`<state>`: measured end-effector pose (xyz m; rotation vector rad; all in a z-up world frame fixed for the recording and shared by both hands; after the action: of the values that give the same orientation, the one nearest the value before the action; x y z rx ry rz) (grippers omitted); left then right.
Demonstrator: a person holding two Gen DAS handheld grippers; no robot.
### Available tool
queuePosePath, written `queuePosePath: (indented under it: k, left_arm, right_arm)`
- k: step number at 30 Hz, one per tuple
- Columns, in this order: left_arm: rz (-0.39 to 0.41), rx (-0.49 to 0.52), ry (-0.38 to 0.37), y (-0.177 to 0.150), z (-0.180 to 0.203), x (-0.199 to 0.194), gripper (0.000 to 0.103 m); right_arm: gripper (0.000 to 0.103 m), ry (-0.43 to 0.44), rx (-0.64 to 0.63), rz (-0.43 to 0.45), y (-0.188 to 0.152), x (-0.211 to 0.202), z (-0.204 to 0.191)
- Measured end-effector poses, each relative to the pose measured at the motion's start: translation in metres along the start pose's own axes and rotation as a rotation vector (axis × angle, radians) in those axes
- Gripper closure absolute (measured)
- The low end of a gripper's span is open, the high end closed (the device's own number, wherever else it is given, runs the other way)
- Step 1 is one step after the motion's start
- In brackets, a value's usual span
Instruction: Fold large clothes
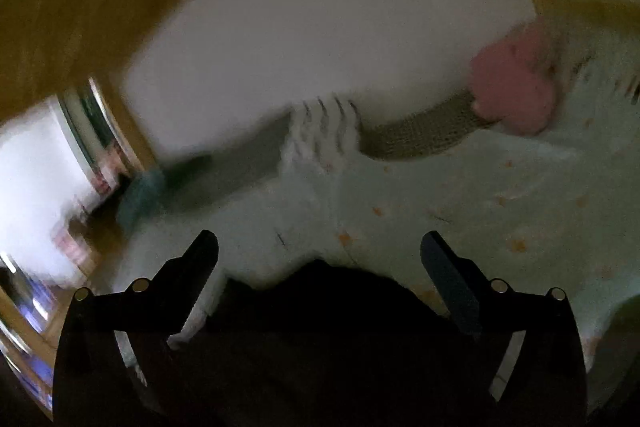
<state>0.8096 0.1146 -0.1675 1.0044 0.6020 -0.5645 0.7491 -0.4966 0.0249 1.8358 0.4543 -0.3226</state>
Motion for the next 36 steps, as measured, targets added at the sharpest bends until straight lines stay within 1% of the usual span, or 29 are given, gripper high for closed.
queuePosePath:
  k: [1,2,3,4,5,6,7,8,9,10,11,12,13,14,15,16,17,18,19,20,21,22,23,27,30,32,35,36]
  left_arm:
    - [0.004,0.010,0.021,-0.002,0.001,0.001,0.030]
    - [0.008,0.015,0.035,-0.001,0.000,0.000,0.029]
    - [0.009,0.016,0.042,0.004,0.002,0.006,0.029]
    - [0.011,0.016,0.043,0.005,0.003,0.004,0.029]
    - [0.029,0.021,0.047,0.004,0.000,-0.008,0.029]
    - [0.064,0.025,0.052,0.003,0.004,-0.022,0.029]
    - [0.130,0.021,0.038,0.000,0.011,-0.047,0.030]
    - [0.183,0.023,0.025,-0.004,0.019,-0.068,0.031]
    - [0.229,0.037,-0.001,-0.011,0.030,-0.092,0.031]
    - [0.253,0.045,-0.029,-0.020,0.036,-0.111,0.027]
    - [0.249,0.055,-0.078,-0.032,0.052,-0.130,0.022]
    - [0.225,0.068,-0.129,-0.044,0.068,-0.142,0.016]
    - [0.206,0.084,-0.179,-0.056,0.082,-0.154,0.015]
    - [0.187,0.099,-0.223,-0.073,0.101,-0.162,0.012]
    - [0.160,0.119,-0.239,-0.087,0.117,-0.163,0.006]
    - [0.118,0.157,-0.238,-0.100,0.135,-0.154,0.006]
    - [0.072,0.217,-0.203,-0.114,0.152,-0.138,0.006]
    - [0.037,0.260,-0.139,-0.125,0.161,-0.119,0.006]
    - [0.000,0.275,-0.072,-0.131,0.163,-0.099,0.006]
    - [-0.059,0.276,-0.021,-0.139,0.159,-0.075,0.006]
    - [-0.074,0.281,-0.007,-0.146,0.151,-0.066,0.005]
    - [-0.036,0.289,-0.016,-0.152,0.146,-0.067,0.005]
    - [-0.027,0.300,-0.009,-0.154,0.146,-0.065,0.005]
    - [-0.028,0.384,0.054,-0.184,0.138,-0.083,0.005]
    - [-0.033,0.388,0.066,-0.194,0.111,-0.111,0.005]
    - [-0.041,0.394,0.073,-0.204,0.109,-0.123,0.005]
    - [-0.054,0.402,0.079,-0.229,0.089,-0.151,0.005]
    - [-0.055,0.408,0.079,-0.237,0.084,-0.161,0.005]
  right_arm:
    - [0.003,0.014,-0.096,-0.126,-0.012,0.003,-0.022]
    - [0.003,0.051,-0.199,-0.236,-0.034,0.006,-0.046]
    - [0.003,0.067,-0.264,-0.288,-0.049,0.009,-0.059]
    - [0.003,0.048,-0.402,-0.375,-0.080,0.018,-0.082]
    - [0.003,-0.015,-0.514,-0.466,-0.113,0.035,-0.095]
    - [0.003,-0.070,-0.553,-0.546,-0.137,0.053,-0.097]
    - [0.003,-0.162,-0.551,-0.619,-0.168,0.076,-0.091]
    - [0.002,-0.197,-0.522,-0.604,-0.181,0.087,-0.086]
    - [0.002,-0.215,-0.483,-0.553,-0.186,0.092,-0.082]
    - [0.002,-0.227,-0.462,-0.537,-0.188,0.093,-0.081]
    - [0.002,-0.240,-0.443,-0.533,-0.189,0.094,-0.080]
    - [0.002,-0.246,-0.435,-0.535,-0.190,0.094,-0.079]
    - [0.002,-0.249,-0.429,-0.538,-0.190,0.095,-0.077]
    - [0.002,-0.252,-0.424,-0.550,-0.190,0.095,-0.076]
    - [0.002,-0.254,-0.419,-0.564,-0.190,0.096,-0.075]
    - [0.002,-0.257,-0.407,-0.582,-0.190,0.096,-0.073]
    - [0.002,-0.264,-0.399,-0.597,-0.190,0.095,-0.072]
    - [0.002,-0.272,-0.391,-0.613,-0.191,0.094,-0.072]
    - [0.002,-0.282,-0.382,-0.633,-0.193,0.090,-0.072]
    - [0.002,-0.287,-0.377,-0.650,-0.195,0.086,-0.073]
    - [0.002,-0.287,-0.373,-0.663,-0.198,0.081,-0.074]
    - [0.002,-0.282,-0.372,-0.670,-0.203,0.073,-0.075]
    - [0.002,-0.277,-0.373,-0.664,-0.207,0.065,-0.075]
    - [0.002,-0.277,-0.379,-0.641,-0.225,0.039,-0.078]
    - [0.002,-0.266,-0.382,-0.640,-0.241,0.011,-0.084]
    - [0.002,-0.250,-0.387,-0.647,-0.251,-0.008,-0.088]
    - [0.002,-0.215,-0.402,-0.653,-0.267,-0.041,-0.093]
    - [0.002,-0.205,-0.409,-0.657,-0.275,-0.059,-0.096]
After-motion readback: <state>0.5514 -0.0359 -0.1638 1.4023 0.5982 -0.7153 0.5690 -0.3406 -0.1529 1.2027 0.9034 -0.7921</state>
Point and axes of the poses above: each gripper's, at about its wrist camera, not at the fingertips, and x roughly the way its jaws point, z to its right, y to its top, the point moved 3 cm from there along x, roughly the way its jaws point, and after that the axes turned 5 degrees about -x, right-handed, at the moved point
